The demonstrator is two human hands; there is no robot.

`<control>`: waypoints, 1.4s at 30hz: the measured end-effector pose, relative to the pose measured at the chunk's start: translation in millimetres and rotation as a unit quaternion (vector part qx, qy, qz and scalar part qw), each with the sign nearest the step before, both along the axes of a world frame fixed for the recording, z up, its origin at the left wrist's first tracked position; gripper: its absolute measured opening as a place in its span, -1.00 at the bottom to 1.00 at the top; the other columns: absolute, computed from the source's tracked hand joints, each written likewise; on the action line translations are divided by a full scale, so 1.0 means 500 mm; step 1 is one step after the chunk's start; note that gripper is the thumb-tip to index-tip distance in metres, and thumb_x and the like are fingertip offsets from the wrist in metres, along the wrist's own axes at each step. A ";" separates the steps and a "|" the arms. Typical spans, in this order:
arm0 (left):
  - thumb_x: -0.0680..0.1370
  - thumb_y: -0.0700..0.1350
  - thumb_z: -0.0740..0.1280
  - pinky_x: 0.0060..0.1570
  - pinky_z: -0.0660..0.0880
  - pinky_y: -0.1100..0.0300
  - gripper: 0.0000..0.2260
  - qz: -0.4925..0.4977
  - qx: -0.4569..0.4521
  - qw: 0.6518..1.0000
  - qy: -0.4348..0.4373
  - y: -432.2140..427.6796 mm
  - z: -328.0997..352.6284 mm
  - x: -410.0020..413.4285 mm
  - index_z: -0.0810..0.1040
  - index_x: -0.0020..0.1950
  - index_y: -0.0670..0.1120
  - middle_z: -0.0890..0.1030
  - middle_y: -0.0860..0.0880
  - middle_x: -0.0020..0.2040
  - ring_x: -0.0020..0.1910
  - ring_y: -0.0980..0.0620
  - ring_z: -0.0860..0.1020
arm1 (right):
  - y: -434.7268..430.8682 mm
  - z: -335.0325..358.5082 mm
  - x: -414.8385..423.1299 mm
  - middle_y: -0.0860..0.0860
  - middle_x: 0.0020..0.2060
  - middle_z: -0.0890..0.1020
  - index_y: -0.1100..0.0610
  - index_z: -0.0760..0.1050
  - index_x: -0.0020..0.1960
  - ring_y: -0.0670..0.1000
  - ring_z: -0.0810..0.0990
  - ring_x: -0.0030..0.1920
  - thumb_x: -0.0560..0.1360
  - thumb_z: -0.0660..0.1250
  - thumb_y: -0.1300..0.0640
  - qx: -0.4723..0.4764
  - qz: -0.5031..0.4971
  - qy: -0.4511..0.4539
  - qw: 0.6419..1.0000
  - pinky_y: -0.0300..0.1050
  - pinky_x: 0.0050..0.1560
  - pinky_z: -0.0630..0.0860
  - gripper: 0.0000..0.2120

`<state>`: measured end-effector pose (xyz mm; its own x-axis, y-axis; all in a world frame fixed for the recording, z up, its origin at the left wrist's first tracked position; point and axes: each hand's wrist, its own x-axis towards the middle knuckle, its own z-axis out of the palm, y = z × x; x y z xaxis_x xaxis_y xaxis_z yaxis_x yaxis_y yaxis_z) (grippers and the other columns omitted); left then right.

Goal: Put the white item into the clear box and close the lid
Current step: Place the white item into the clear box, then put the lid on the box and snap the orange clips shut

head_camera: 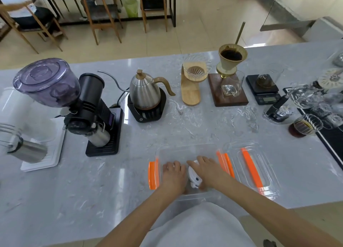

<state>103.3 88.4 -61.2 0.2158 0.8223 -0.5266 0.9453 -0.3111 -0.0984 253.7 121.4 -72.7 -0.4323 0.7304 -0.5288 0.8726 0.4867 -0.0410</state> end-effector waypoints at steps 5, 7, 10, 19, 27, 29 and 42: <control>0.61 -0.05 0.19 0.32 0.33 -0.10 -0.55 0.012 -0.004 0.999 -0.032 0.002 -0.009 -0.009 0.26 0.44 -0.22 0.33 -0.26 0.40 0.36 -0.32 0.35 | 0.003 0.011 -0.017 0.22 0.37 0.37 0.06 0.25 0.46 0.26 0.38 0.34 0.36 0.42 -0.18 0.017 -0.010 0.003 1.000 0.12 0.33 0.33 -0.23; 0.59 -0.09 0.24 0.29 0.37 -0.08 -0.56 0.014 -0.006 0.999 -0.040 0.002 -0.010 -0.013 0.28 0.43 -0.22 0.36 -0.24 0.38 0.33 -0.28 0.39 | 0.001 0.014 -0.018 0.21 0.36 0.39 0.07 0.28 0.44 0.25 0.41 0.31 0.37 0.43 -0.14 0.021 0.003 -0.004 1.000 0.10 0.31 0.32 -0.27; 0.56 -0.06 0.31 0.29 0.38 -0.05 -0.51 0.012 -0.011 0.999 -0.041 0.006 -0.008 -0.016 0.29 0.42 -0.21 0.38 -0.22 0.35 0.31 -0.24 0.42 | -0.002 0.015 -0.016 0.19 0.37 0.37 0.06 0.28 0.44 0.23 0.40 0.31 0.37 0.44 -0.13 0.016 0.001 -0.003 1.000 0.09 0.27 0.36 -0.27; 0.61 -0.14 0.25 0.41 0.33 -0.08 -0.54 0.017 -0.007 0.999 -0.029 -0.004 -0.022 -0.012 0.25 0.47 -0.25 0.30 -0.26 0.44 0.40 -0.30 0.33 | -0.007 0.028 -0.014 0.18 0.32 0.41 0.04 0.25 0.45 0.23 0.48 0.23 0.37 0.40 -0.23 0.014 -0.040 0.008 0.999 0.09 0.23 0.45 -0.25; 0.62 -0.11 0.25 0.54 0.09 -0.14 -0.39 0.024 -0.036 0.999 -0.029 0.004 -0.023 -0.017 0.07 0.56 -0.29 0.01 -0.29 0.59 0.58 -0.36 -0.01 | -0.006 0.019 -0.020 0.20 0.33 0.40 0.05 0.26 0.44 0.23 0.43 0.28 0.39 0.40 -0.20 0.009 -0.032 0.004 0.999 0.10 0.25 0.41 -0.28; 0.63 -0.12 0.23 0.55 0.06 -0.13 -0.42 0.021 -0.046 0.998 -0.026 0.009 -0.015 -0.017 0.08 0.56 -0.29 0.00 -0.30 0.59 0.58 -0.36 -0.01 | -0.009 0.020 -0.018 0.19 0.35 0.38 0.03 0.24 0.46 0.23 0.41 0.31 0.40 0.38 -0.20 0.002 -0.035 0.006 0.999 0.10 0.27 0.40 -0.27; 0.65 0.00 0.13 -0.14 0.43 0.08 -0.78 0.037 0.059 0.981 -0.180 0.084 0.173 0.050 0.47 0.09 -0.11 0.60 -0.09 0.01 -0.10 -0.06 0.53 | -0.038 0.183 0.085 -0.03 0.24 0.62 0.02 0.47 0.38 -0.04 0.55 0.25 0.61 0.23 0.10 0.035 -0.225 0.354 0.907 -0.16 0.29 0.42 -0.65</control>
